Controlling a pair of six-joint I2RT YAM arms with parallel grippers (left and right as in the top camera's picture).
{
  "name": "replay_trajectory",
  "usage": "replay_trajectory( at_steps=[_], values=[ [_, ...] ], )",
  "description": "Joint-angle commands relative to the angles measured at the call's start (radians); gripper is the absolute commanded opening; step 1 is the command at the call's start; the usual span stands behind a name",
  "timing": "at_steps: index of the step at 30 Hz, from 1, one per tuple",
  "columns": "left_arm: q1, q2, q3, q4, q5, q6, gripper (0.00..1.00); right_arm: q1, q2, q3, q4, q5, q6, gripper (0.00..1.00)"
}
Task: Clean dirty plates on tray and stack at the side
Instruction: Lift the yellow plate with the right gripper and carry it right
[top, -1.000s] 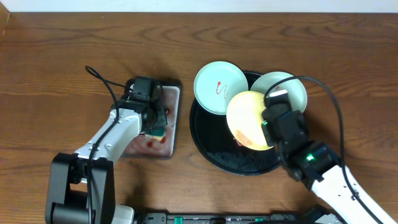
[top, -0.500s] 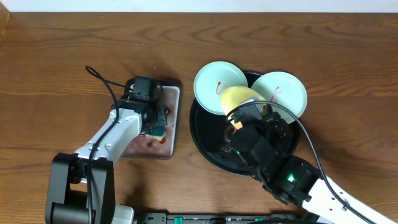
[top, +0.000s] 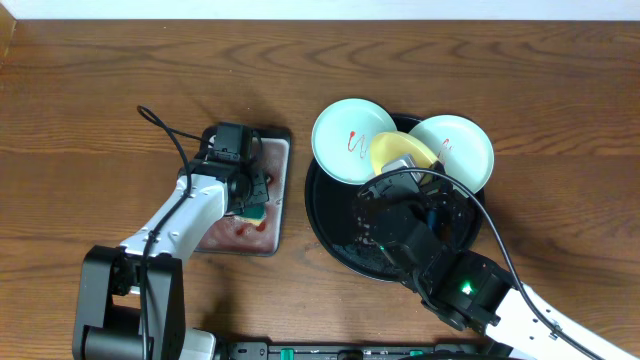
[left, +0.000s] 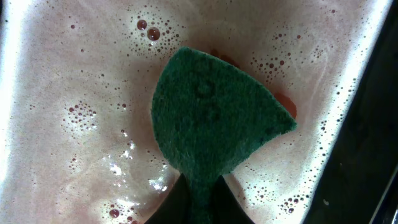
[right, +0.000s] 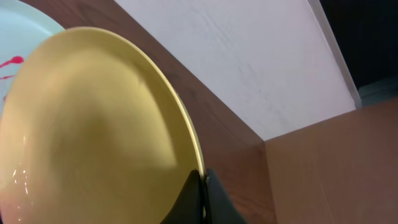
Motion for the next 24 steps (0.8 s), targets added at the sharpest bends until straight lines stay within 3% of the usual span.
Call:
replay_trajectory(
  at_steps=[1,8,9,10,11,12,14,24],
  values=[
    [0.005,0.006,-0.005,-0.003,-0.009,0.016,0.08,0.008,-0.008,0.007,0.009,0.037,0.035,0.01],
    [0.005,0.006,-0.005,-0.012,-0.009,0.016,0.08,-0.177,-0.008,0.007,-0.081,-0.243,0.438,0.01],
    [0.005,0.006,-0.005,-0.012,-0.009,0.016,0.17,-0.222,-0.008,0.007,-0.097,-0.293,0.486,0.01],
    [0.005,0.006,-0.005,-0.012,-0.009,0.016,0.38,-0.269,-0.008,0.007,-0.114,-0.338,0.530,0.01],
    [0.005,0.006,-0.005,-0.012,-0.009,0.016,0.51,-0.313,-0.008,0.007,-0.127,-0.366,0.566,0.01],
    [0.005,0.006,-0.005,-0.011,-0.009,0.016,0.59,-0.353,-0.008,0.007,-0.139,-0.389,0.603,0.01],
    [0.005,0.006,-0.005,-0.011,-0.009,0.016,0.62,-0.500,-0.008,0.007,-0.162,-0.478,0.693,0.01],
    [0.004,0.009,-0.016,-0.003,-0.009,0.016,0.60,-1.064,-0.008,0.007,-0.166,-0.879,0.763,0.01]
  ],
)
